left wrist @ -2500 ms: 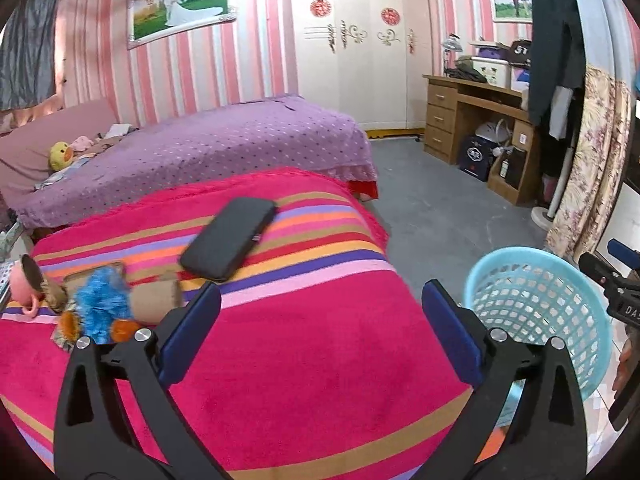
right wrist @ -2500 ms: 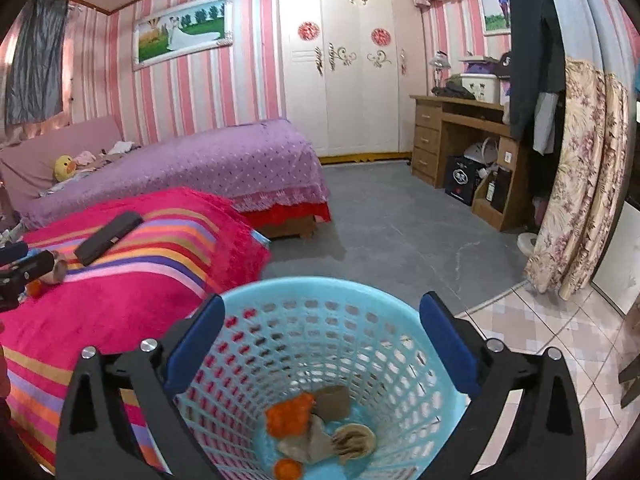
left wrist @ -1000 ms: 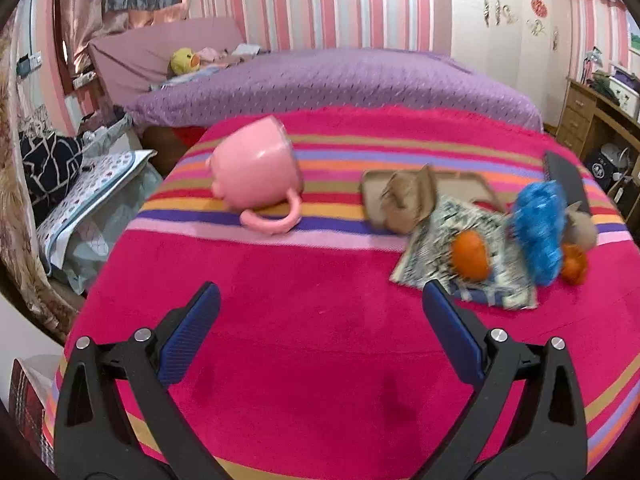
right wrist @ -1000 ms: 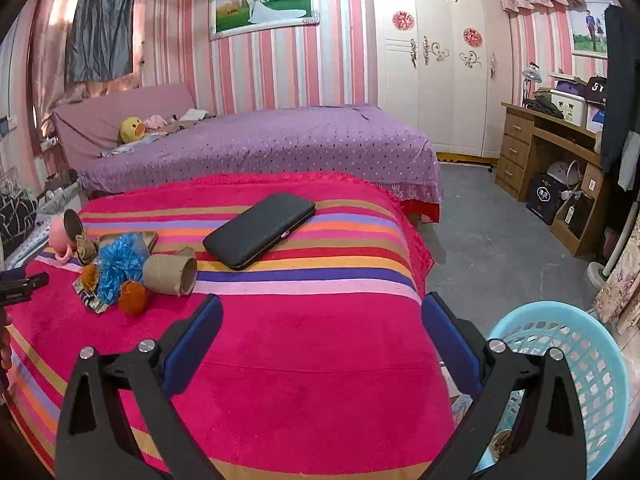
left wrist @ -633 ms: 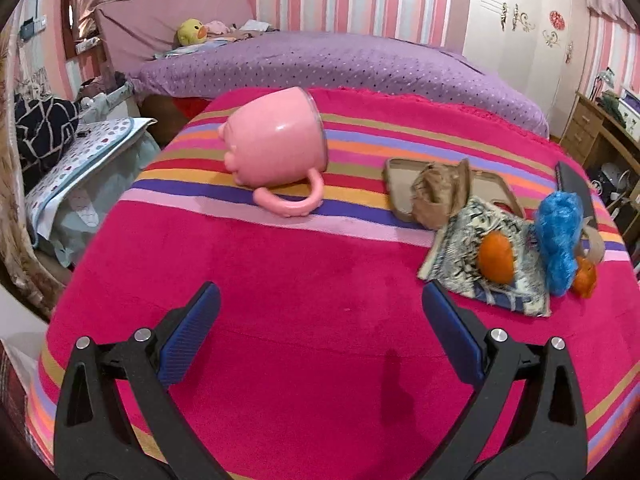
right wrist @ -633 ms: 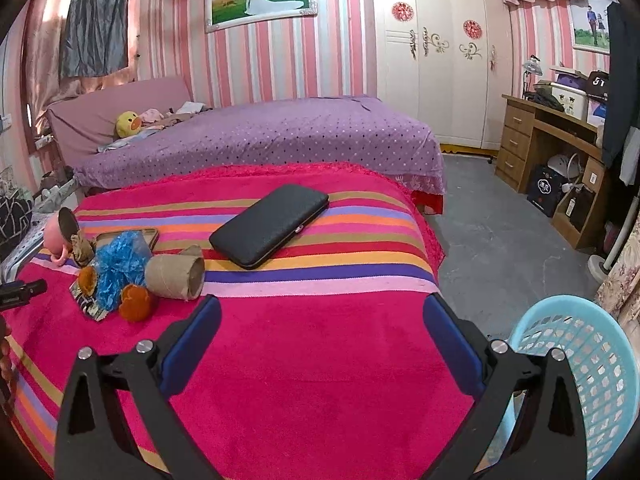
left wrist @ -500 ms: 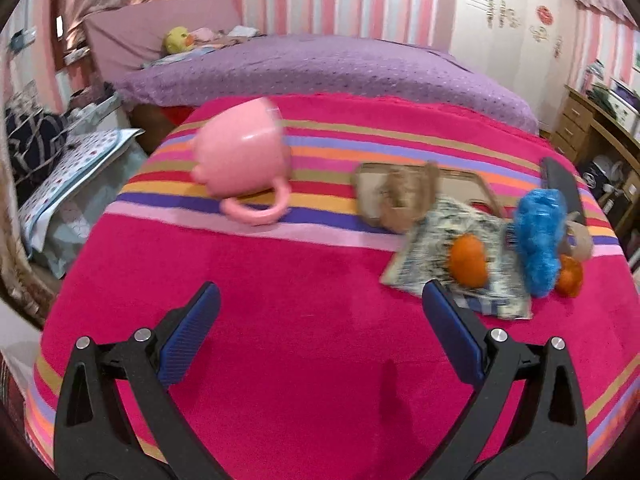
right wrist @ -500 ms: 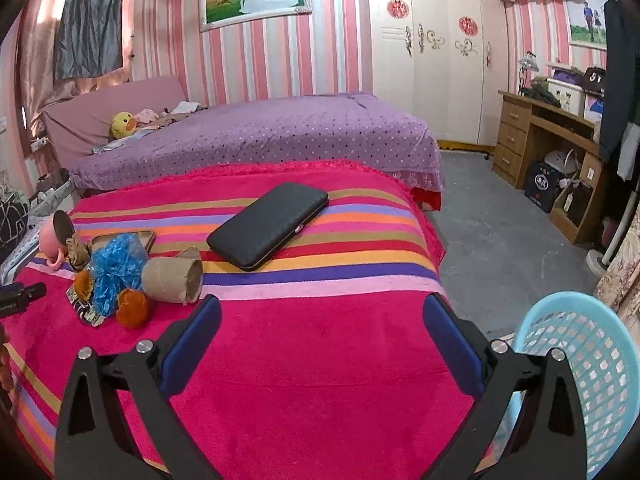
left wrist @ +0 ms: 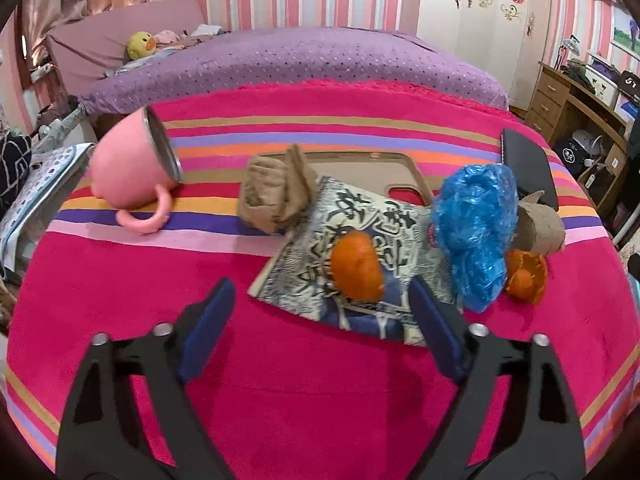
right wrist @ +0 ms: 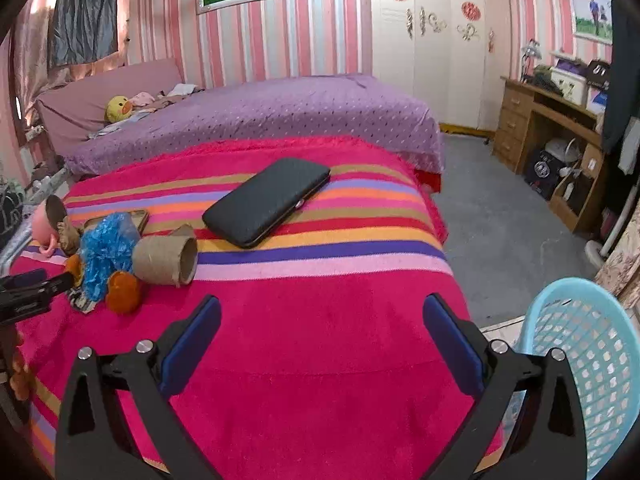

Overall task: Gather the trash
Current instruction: 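Grasp an orange peel with the left gripper while the right grasps another orange peel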

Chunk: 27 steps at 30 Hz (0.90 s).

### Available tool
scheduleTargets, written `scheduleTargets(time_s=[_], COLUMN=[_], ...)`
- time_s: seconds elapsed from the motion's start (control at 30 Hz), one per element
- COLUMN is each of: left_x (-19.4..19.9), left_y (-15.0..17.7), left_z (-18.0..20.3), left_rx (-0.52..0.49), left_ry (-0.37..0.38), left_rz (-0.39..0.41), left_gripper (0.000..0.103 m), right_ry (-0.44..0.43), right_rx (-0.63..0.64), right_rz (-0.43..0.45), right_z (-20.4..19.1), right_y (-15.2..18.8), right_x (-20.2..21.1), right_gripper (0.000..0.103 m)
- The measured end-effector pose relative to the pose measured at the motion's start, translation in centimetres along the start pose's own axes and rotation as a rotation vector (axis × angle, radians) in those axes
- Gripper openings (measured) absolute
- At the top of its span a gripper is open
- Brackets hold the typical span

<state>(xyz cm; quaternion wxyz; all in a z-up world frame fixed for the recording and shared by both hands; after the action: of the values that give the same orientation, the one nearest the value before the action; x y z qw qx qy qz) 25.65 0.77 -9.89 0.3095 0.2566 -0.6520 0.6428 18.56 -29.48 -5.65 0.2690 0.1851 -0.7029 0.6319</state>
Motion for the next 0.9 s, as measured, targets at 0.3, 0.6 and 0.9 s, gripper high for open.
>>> scheduleTargets(time_s=[0.3, 0.6, 0.9], left_x=[-1.3, 1.2, 3.2], left_y=[0.0, 0.1, 2.1], left_z=[2.0, 0.9, -3.6], left_rx=[-0.025, -0.046, -0.071], left_ry=[0.043, 0.043, -0.029], left_rz=[-0.027, 0.038, 0.046], left_gripper=[0.038, 0.023, 0.023], right_ry=[0.021, -0.039, -0.133], right_rx=[0.0, 0.025, 0.067], right_rz=[0.0, 0.02, -0.004], right_z=[0.1, -2.0, -6.9], right_y=[0.3, 0.3, 0.4], right_x=[0.1, 0.6, -0.1], right_gripper=[0.098, 0.098, 0.098])
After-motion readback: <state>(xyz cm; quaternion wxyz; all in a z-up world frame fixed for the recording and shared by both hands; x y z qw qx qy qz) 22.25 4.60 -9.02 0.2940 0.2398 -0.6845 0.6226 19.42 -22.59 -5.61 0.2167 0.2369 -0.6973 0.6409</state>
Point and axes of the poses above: each gripper's, at about its wrist camera, not at the fingertips, and x roughly against the way its jaws point, z to its right, y to its underside, the point moved 6 cm from there along -x, roughly the way its jaws point
